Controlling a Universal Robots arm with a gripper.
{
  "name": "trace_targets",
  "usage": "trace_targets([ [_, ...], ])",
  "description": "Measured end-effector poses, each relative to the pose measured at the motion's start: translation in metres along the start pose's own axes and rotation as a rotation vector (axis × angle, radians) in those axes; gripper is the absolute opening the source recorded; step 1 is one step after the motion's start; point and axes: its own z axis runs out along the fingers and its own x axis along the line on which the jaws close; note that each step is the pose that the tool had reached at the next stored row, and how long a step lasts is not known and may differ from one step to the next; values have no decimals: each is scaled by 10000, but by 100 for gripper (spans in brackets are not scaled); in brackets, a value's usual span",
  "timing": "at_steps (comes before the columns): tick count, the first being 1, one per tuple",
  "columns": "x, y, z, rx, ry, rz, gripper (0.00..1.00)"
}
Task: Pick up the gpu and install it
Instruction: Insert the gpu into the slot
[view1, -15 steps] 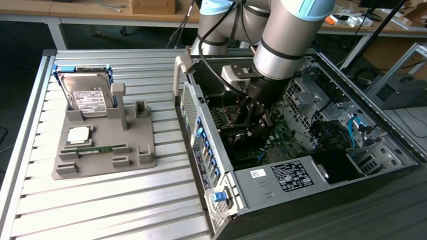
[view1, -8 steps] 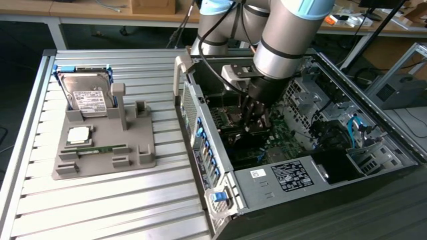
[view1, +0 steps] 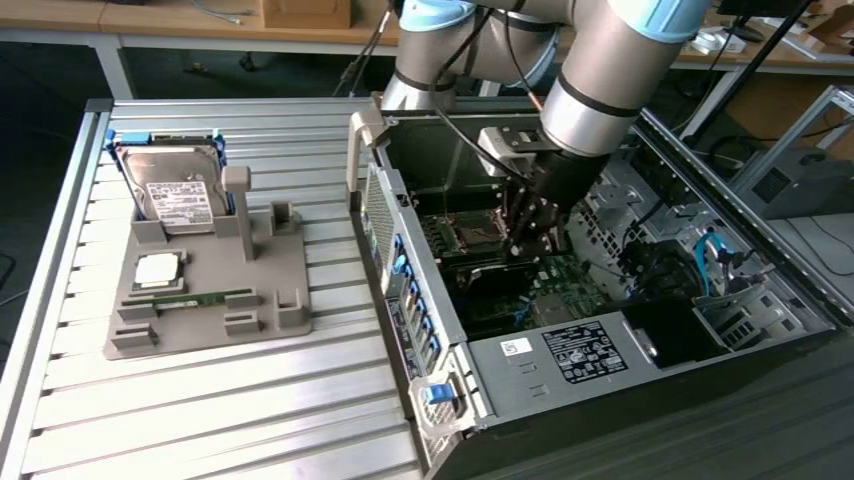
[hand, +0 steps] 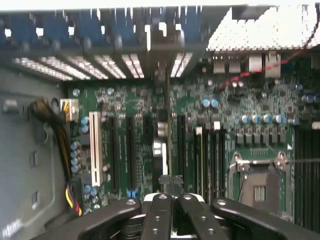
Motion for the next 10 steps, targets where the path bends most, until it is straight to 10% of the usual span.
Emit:
trace_targets([
  [10, -3, -154, -7, -128, 4, -7, 11],
])
